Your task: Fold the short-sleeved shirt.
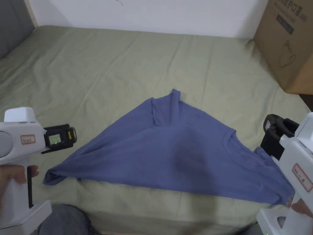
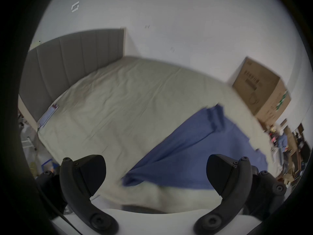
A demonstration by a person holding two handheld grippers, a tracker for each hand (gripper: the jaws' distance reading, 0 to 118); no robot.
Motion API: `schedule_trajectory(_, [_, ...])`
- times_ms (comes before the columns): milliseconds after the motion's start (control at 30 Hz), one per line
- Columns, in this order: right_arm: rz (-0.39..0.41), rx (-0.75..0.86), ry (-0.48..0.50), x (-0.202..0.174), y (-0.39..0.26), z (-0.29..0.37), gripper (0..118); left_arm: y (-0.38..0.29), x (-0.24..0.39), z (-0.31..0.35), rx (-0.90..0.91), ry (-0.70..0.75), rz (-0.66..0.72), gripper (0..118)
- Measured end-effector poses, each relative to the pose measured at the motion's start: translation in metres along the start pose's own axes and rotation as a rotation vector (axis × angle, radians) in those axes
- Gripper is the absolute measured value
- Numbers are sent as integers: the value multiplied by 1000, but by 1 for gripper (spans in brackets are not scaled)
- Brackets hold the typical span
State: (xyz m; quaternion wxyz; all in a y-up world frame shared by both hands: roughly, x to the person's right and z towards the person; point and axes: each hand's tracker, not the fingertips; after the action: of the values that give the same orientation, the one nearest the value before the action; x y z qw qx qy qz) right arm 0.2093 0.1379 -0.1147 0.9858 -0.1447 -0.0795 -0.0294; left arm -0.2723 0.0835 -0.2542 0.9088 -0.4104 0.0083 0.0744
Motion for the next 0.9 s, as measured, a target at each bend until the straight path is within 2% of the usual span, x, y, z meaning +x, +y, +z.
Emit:
schedule_trajectory(67, [1,-16,-2,-3,0,-2,0,-9,-11,-21,-92,57,-23,118])
schedule_trajectory(200, [24,-44,-14,-9,-2,-7,0,-24,-30,-57,-251,79,-2,117])
schedule_trajectory(333, [36,-67,-21,-15,-3,-12,0,-33,-36,-75,-278,77,23,99])
schedule_trajectory(400, [40,-80,-20,-17,-4,-15,0,-34,-35,-83,-288,73,22,78])
schedule_trajectory(433, [41,-84,-19,-18,-4,-16,0,-36,-34,-86,-293,71,15,64])
schedule_trajectory(467, [44,-88,-20,-20,-5,-17,0,-37,-33,-88,-294,67,9,38])
schedule_trajectory(533, [54,-99,-19,-21,-6,-20,0,-39,-34,-93,-294,42,10,4])
schedule_trajectory(567, [58,-103,-19,-22,-6,-21,0,-41,-34,-91,-287,42,15,0])
schedule_trajectory(700, [40,-132,-4,-20,-5,-29,0,-41,-35,-82,-241,24,23,0])
schedule_trajectory(900, [35,-213,51,-13,26,-69,0,-33,-26,-40,-43,4,40,0])
